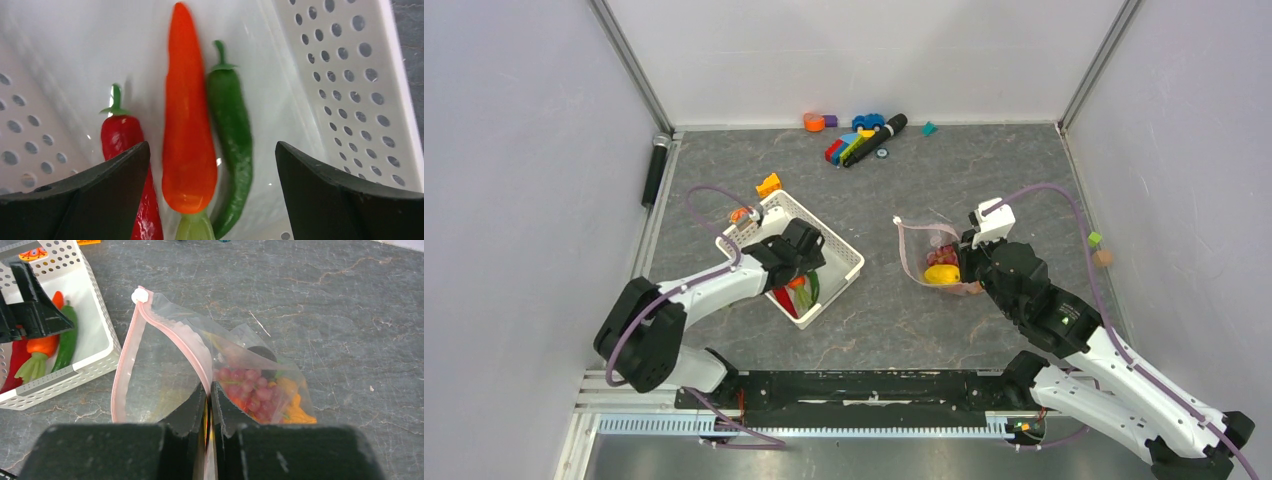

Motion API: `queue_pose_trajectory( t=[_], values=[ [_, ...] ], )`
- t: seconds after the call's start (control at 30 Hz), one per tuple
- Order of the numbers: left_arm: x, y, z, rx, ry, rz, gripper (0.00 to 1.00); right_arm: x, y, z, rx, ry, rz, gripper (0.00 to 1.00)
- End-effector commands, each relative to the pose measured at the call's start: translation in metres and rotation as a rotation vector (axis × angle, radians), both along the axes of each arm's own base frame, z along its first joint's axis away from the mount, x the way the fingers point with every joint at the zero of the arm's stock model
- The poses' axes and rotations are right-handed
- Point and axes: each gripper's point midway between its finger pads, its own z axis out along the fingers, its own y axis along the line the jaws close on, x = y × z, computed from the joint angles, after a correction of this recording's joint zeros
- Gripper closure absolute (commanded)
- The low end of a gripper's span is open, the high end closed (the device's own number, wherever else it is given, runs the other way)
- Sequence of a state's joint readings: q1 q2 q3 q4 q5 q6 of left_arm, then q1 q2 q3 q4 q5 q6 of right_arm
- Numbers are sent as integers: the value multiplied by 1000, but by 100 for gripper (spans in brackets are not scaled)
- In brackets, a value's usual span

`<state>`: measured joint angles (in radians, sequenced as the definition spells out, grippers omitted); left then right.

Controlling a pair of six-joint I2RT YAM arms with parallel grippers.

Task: Place the food in the zip-top bag and seal the zipper
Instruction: Pick up the fake vegetable from the bin.

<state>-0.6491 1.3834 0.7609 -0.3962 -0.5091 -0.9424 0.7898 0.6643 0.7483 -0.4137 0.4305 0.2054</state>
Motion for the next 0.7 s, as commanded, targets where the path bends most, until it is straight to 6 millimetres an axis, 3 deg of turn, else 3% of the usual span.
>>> queue_pose_trajectory(
  t=[0.0, 0.37, 0.67],
  values=[
    [10, -11, -14, -41, 2, -12, 0, 2, -2, 6, 23, -22, -18, 89],
    [14, -26, -37, -49, 90, -50, 8, 2, -4, 8, 21, -27, -30, 89],
    [16, -25, -25, -51, 65, -53, 9, 2, -3, 7, 18, -23, -25, 89]
  ],
)
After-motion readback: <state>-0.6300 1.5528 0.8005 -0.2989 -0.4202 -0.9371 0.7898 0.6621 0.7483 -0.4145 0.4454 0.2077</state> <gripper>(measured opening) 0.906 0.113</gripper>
